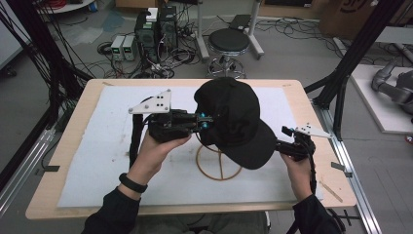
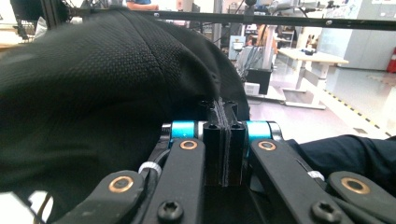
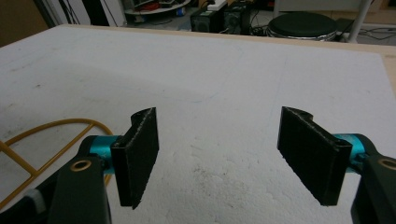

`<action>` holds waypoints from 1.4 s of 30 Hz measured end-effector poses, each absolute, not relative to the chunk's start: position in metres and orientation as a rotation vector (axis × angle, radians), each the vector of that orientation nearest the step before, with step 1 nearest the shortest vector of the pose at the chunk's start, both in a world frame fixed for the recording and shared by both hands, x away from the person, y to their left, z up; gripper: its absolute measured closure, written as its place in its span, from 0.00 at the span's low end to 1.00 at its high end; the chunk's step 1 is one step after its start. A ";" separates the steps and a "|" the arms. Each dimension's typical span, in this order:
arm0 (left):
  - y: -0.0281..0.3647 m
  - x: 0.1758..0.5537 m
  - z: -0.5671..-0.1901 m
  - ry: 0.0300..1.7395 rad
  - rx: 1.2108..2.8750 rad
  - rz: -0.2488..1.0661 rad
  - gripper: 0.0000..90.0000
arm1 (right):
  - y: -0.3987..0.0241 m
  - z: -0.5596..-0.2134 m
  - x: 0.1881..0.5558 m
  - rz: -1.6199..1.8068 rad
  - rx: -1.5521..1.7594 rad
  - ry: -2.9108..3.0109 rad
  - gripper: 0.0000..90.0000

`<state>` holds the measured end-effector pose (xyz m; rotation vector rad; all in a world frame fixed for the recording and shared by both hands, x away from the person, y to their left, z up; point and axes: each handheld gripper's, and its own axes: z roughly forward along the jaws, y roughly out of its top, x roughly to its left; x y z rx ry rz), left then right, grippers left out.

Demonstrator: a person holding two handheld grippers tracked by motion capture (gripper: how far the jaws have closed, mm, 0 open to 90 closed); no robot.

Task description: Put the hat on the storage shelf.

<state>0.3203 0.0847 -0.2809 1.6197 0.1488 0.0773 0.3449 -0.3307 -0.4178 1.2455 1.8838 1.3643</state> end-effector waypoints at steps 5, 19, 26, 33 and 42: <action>0.088 0.317 -0.292 0.173 1.650 0.109 0.99 | -0.330 -0.418 0.345 1.364 1.247 1.881 0.32; 0.117 0.319 -0.310 0.316 1.642 0.183 0.58 | -0.330 -0.419 0.346 1.358 1.248 1.890 0.32; 0.141 0.316 -0.323 0.358 1.698 0.265 0.37 | -0.330 -0.419 0.346 1.362 1.244 1.895 0.32; 0.169 0.316 -0.340 0.403 1.708 0.341 0.26 | -0.331 -0.420 0.347 1.364 1.247 1.897 0.32; 0.211 0.318 -0.371 0.533 1.745 0.492 0.24 | -0.330 -0.422 0.348 1.356 1.248 1.905 0.32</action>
